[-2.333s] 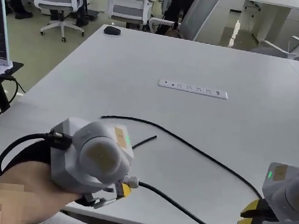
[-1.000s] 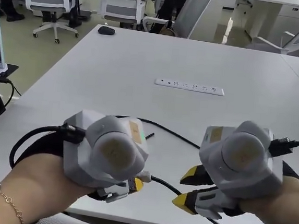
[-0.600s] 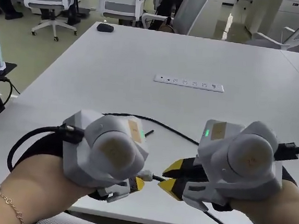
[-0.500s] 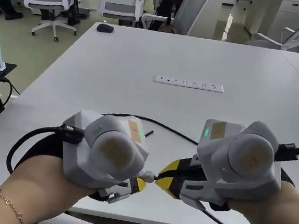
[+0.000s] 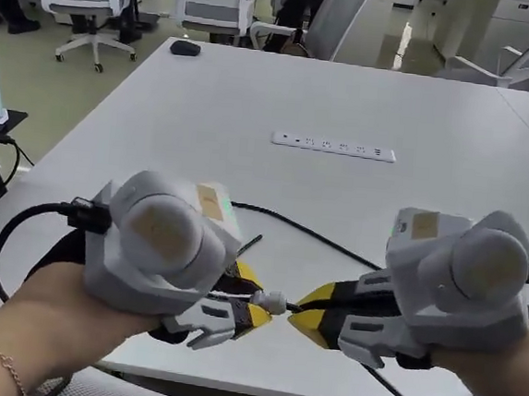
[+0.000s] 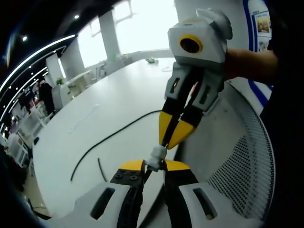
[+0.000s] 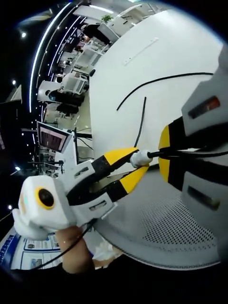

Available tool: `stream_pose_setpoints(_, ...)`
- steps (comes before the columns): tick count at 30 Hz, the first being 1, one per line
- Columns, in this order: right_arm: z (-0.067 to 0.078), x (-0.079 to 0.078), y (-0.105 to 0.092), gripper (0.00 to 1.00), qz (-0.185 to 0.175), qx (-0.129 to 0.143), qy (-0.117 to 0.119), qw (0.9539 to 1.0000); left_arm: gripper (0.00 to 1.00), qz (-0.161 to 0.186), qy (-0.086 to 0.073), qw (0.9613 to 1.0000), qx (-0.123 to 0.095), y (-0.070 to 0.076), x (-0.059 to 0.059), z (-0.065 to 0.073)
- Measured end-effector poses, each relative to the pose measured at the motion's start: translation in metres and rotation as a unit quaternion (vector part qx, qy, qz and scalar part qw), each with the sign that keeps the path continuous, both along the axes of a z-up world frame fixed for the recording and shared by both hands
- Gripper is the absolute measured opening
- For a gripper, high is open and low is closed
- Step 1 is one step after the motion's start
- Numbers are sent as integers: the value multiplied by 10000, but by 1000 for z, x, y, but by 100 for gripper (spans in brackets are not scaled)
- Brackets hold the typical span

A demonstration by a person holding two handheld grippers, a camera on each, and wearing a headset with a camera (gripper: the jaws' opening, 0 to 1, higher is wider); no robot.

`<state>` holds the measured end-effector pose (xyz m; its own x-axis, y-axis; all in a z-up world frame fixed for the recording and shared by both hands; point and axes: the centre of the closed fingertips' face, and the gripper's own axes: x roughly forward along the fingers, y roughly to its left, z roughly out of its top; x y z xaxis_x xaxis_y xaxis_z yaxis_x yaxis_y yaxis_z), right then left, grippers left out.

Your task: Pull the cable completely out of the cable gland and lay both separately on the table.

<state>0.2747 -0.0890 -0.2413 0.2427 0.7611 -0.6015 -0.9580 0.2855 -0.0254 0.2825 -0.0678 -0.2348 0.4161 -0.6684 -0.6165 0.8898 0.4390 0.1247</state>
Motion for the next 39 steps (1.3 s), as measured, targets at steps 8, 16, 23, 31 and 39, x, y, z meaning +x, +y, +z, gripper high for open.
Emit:
stream_pose_setpoints(8, 8, 7, -22, 3, -208, 41, -44, 9998, 16, 241, 43, 9993, -269, 10, 7, 7)
stream_pose_setpoints(16, 3, 15, -57, 3, -535, -261, -102, 9982, 17, 415, 31, 9988, -255, 19, 10, 6)
stream_pose_setpoints(23, -14, 16, -82, 3, -699, -777, -162, 9944, 17, 390, 36, 9991, -175, 19, 8, 2)
stream_pose_setpoints(31, -35, 15, -108, 3, -951, -1247, -16, 9876, 17, 360, 8, 9994, -2, 23, 6, -2)
stream_pose_setpoints(39, -52, 18, -129, 3, -1184, -1541, 215, 9807, 17, 372, 31, 9993, 42, 25, 5, -4)
